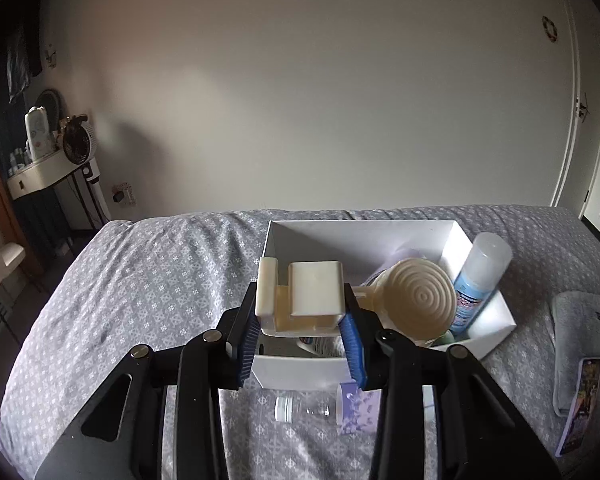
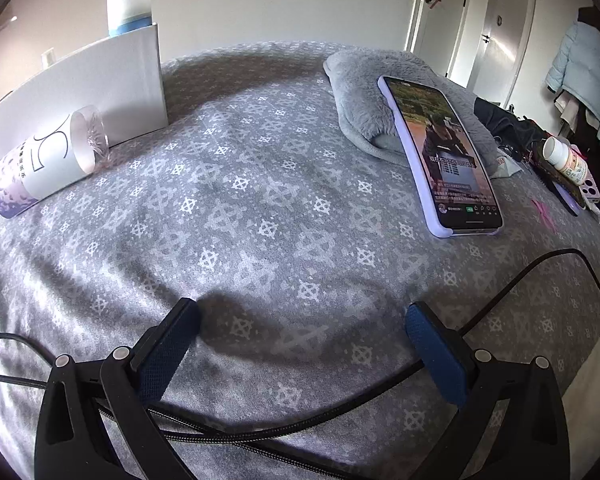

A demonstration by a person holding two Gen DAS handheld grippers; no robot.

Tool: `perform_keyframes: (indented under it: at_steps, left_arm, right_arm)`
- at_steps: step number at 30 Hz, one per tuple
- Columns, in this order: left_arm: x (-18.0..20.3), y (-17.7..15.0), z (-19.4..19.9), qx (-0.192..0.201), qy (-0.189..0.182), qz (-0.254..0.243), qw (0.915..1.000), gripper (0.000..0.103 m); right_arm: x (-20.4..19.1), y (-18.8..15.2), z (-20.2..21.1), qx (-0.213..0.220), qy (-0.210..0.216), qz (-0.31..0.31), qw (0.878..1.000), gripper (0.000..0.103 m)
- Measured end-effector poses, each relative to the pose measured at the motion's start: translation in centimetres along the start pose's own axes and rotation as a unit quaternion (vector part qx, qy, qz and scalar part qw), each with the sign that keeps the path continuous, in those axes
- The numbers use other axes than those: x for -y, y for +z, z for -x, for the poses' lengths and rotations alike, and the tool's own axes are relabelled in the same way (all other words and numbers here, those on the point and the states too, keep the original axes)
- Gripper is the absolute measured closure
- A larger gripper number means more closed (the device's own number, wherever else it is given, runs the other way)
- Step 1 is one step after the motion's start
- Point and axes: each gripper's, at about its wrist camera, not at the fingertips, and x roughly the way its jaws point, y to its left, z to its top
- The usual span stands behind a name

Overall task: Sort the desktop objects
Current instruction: 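Carry the cream clip into the white box and release it, then withdraw the open left gripper from the white box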

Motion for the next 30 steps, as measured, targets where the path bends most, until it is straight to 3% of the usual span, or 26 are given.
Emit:
perform_keyframes:
  at_steps: [8,10,12,15,19,23,30]
  left_arm:
    - [1.6,-1.2,-6.2,-0.055,0.017,0.021,0.9981,0.065]
    - [1.8,-1.7,-6.2,-0.062,0.018,0.023,0.9976,0.052]
    - [1.9,-2.2,-5.6,-0.057,0.029,0.013,0.9979,0.024]
    - [1.4,-2.9,-3.4,-0.028,0.044,-0.006,0.9986,0.016]
    - [0.3,-4.8,-0.8,-0.028,0.036,-0.014,0.9989,0.002]
    - [-0.9,-8.5,0.9,-0.058,0.032,-0.015,0.9977,0.001]
    - [-1.9,-16.8,0.5,-0.157,0.039,0.030,0.9863,0.001]
  right_arm:
    - [0.0,0.0,0.0,-0.001,-0.003,0.003,1.000,0.000]
    - [0.0,0.0,0.0,-0.001,-0.005,0.004,1.000,0.000]
    - [-0.1,0.0,0.0,-0.001,-0.006,0.005,1.000,0.000]
    - [-0.1,0.0,0.0,-0.001,-0.006,0.005,1.000,0.000]
    - [-0.1,0.0,0.0,-0.001,-0.007,0.005,1.000,0.000]
    - [-0.2,0.0,0.0,-0.001,-0.006,0.005,1.000,0.000]
    - [-0.1,0.0,0.0,0.000,-0.002,0.002,1.000,0.000]
